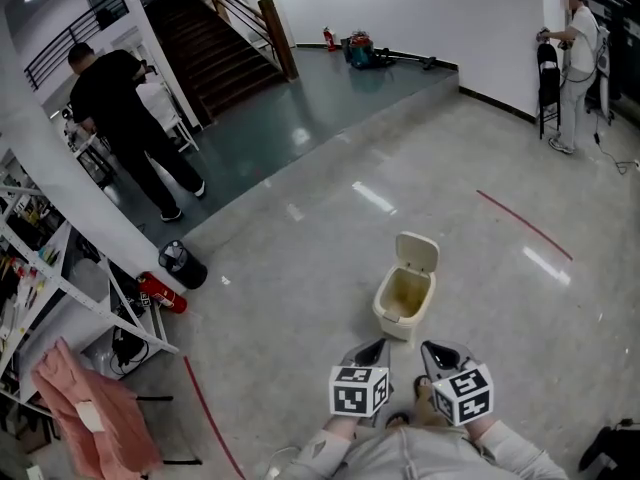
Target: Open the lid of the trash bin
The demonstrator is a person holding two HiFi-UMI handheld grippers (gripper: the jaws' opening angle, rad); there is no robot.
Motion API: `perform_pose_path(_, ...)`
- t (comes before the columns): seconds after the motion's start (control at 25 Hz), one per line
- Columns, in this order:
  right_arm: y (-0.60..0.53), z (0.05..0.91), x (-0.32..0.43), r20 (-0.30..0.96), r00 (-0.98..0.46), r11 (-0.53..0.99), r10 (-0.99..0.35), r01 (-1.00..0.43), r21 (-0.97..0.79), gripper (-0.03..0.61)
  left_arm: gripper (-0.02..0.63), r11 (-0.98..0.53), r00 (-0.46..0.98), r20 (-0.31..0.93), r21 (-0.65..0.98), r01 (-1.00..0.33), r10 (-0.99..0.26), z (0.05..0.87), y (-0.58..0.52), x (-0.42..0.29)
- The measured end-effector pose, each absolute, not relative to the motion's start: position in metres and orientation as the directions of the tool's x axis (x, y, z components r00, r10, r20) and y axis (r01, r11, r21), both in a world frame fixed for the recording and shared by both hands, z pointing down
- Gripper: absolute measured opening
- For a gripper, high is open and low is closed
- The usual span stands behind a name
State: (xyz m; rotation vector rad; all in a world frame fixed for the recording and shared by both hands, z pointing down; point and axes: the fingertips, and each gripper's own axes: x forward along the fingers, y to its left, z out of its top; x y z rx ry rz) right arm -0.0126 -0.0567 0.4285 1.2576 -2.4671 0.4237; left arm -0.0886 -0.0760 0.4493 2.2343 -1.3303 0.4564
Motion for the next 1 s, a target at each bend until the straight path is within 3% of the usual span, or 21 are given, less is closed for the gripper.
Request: perform_pose_path(1.0, -0.06, 0.425, -0.011, 0.42, -0.566, 0.584, -0.709, -0.806, -0.1, 0.002, 0.003, -0.415, 0.482, 0.511, 0.248, -0.875, -0.711, 0.447, -0.08, -0.078)
